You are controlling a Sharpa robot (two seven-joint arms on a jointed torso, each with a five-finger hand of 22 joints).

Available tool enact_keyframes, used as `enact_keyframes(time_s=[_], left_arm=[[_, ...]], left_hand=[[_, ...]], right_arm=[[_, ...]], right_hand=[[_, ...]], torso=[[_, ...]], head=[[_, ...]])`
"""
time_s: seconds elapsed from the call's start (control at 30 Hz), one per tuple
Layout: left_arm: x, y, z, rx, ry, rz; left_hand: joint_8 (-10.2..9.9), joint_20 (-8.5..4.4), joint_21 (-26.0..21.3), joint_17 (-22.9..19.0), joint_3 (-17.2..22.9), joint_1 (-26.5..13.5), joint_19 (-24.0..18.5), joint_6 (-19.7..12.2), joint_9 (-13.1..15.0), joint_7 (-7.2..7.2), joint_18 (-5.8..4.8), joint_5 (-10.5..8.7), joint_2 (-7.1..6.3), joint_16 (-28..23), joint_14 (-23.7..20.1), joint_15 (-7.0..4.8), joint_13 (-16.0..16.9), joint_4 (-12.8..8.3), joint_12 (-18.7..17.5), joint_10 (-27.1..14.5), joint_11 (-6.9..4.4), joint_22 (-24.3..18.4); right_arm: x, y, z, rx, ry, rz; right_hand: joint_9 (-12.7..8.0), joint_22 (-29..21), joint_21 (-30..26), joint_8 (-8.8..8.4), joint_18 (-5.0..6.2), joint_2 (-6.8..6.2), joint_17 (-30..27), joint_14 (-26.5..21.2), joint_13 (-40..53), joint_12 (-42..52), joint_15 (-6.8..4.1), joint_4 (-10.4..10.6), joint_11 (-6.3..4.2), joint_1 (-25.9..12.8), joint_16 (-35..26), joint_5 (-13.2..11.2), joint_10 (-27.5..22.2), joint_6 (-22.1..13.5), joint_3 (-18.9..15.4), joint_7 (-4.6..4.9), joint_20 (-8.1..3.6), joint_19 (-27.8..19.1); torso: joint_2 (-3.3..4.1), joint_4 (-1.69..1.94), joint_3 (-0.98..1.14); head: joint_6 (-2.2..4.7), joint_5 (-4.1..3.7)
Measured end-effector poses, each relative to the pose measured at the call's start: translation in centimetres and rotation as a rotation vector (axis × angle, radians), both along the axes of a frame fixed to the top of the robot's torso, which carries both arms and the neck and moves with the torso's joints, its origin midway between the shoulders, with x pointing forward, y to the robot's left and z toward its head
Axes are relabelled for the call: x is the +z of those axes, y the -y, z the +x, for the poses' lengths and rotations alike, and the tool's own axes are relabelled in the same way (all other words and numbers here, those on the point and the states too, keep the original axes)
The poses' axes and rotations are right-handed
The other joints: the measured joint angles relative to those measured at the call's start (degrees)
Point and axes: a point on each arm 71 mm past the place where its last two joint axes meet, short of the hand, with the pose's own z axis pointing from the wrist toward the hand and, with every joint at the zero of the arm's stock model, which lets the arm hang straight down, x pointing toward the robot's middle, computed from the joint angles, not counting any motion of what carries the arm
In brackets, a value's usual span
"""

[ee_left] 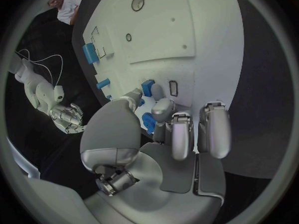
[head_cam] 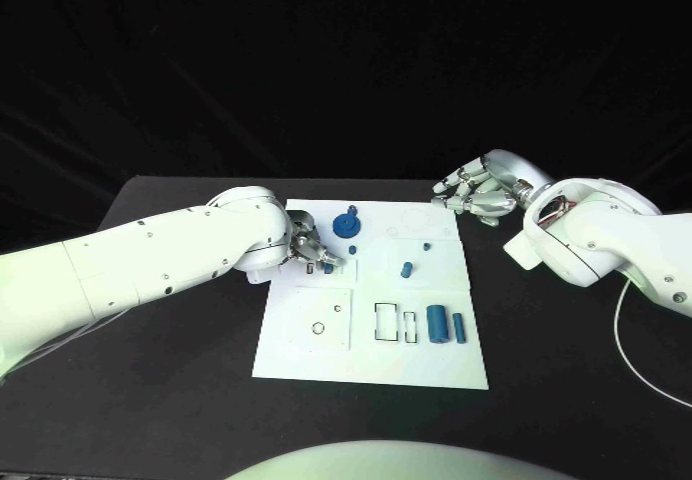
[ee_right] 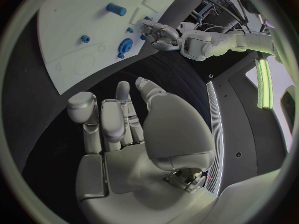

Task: Assemble the parts on the task board

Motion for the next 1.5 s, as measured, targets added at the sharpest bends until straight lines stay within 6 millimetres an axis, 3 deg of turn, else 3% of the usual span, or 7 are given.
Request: enact_keyframes(time_s=[0.23,0.4,0.53,0.77,0.93,0.97,1.5], left_arm=[[0.2,-0.3,-0.1,0.008,0.002,-0.008],[1.7,-0.8,0.0,0.016,0.024,-0.024],[3.8,-1.1,0.5,0.021,0.059,-0.033],[6.4,-2.0,1.4,0.025,0.085,-0.027],[7.2,-2.9,2.7,0.031,0.067,0.013],[7.2,-3.1,2.9,0.032,0.062,0.02],[8.0,-4.9,7.0,0.097,0.028,0.113]], left_hand=[[0.24,0.0,-0.02,0.0,-2.48,-0.52,0.0,-0.03,0.15,0.0,0.0,0.0,0.52,0.0,0.0,0.0,-0.28,-0.04,0.0,0.21,-0.21,-0.01],[0.16,0.0,-2.92,-0.01,-5.87,-0.81,0.0,-1.82,0.11,0.52,0.0,0.0,0.85,0.0,0.0,0.0,-2.33,-0.06,-1.62,-1.37,0.31,-0.01],[-2.12,0.06,-4.61,-0.01,-8.46,-0.12,0.06,-4.26,-1.28,1.58,0.0,0.0,1.54,0.0,-0.1,0.39,-3.69,-0.01,-2.63,-2.73,1.27,-0.01],[-8.65,2.28,-9.95,-0.01,-12.68,3.57,-1.65,-8.59,-6.8,4.47,0.91,0.0,3.85,0.0,-0.04,2.81,-8.59,-0.03,-6.45,-7.09,3.99,-0.02],[-10.56,2.89,-11.92,-0.02,-13.19,6.87,-2.26,-8.72,-9.2,4.83,0.91,0.0,5.26,0.0,-0.18,3.07,-10.78,-0.29,-8.03,-8.76,4.44,-0.77],[-10.9,2.89,-11.92,-0.01,-13.28,7.59,-2.26,-8.52,-9.69,5.02,1.7,0.0,5.42,0.0,-0.18,3.07,-11.06,-0.38,-8.19,-8.82,4.5,-0.87],[-11.22,3.09,-11.91,-0.02,-15.1,7.78,-2.05,-7.26,-11.4,5.02,1.77,0.0,5.5,0.0,0.03,3.28,-10.95,0.04,-7.79,-8.82,4.5,-0.27]], right_arm=[[0.0,0.1,0.1,-0.001,-0.001,-0.001],[-0.1,0.3,0.2,-0.008,-0.001,-0.004],[-0.1,0.5,0.3,-0.013,-0.001,-0.006],[-0.1,0.6,0.4,-0.016,-0.002,-0.007],[-0.2,0.6,0.5,-0.017,-0.002,-0.007],[-0.2,0.6,0.5,-0.017,-0.002,-0.007],[-0.3,0.2,0.7,-0.011,-0.005,-0.008]], right_hand=[[0.0,-0.07,0.0,0.0,0.0,0.0,-0.03,0.0,0.0,0.0,0.0,0.0,0.0,0.0,0.0,0.0,0.0,0.0,0.0,0.0,0.21,-0.21],[0.0,-0.07,0.0,0.0,0.0,0.0,-0.03,0.0,0.0,0.0,0.0,0.0,0.0,0.0,0.0,0.0,0.0,0.0,0.0,0.0,0.2,-0.21],[0.0,-0.07,0.0,0.0,0.0,0.0,-0.03,0.0,0.0,0.0,0.0,0.0,0.0,0.0,0.01,0.0,0.0,0.0,0.0,0.0,0.21,-0.2],[0.0,-0.07,0.0,0.0,0.0,0.0,-0.03,0.0,0.01,0.0,0.0,0.0,0.0,0.0,0.01,0.0,0.01,0.0,0.0,0.0,0.21,-0.2],[0.0,-0.07,0.0,0.0,0.0,0.0,-0.02,0.0,0.01,0.0,0.0,-0.01,0.01,0.0,0.01,0.0,0.01,0.0,0.0,-0.01,0.2,-0.2],[0.0,-0.07,0.0,0.0,0.0,0.0,-0.03,0.0,0.01,0.0,0.0,-0.01,0.03,0.0,0.01,0.0,0.03,0.0,0.0,-0.01,0.21,-0.21],[0.01,-0.07,0.0,0.0,0.0,0.0,-0.02,0.0,-0.04,0.0,0.0,-0.01,-0.15,0.0,0.01,-0.25,-0.14,-0.01,0.0,-0.01,0.2,-0.2]], torso=[[0.02,-0.03,-0.02],[0.0,-0.02,-0.02],[-0.05,0.02,0.02],[-0.01,0.01,0.02],[0.03,-0.04,0.02],[0.03,-0.05,0.02],[0.13,0.01,0.01]], head=[[0.02,-0.14],[0.09,-0.23],[0.24,-0.15],[0.57,-0.2],[0.86,-0.15],[0.91,-0.2],[1.59,-0.16]])
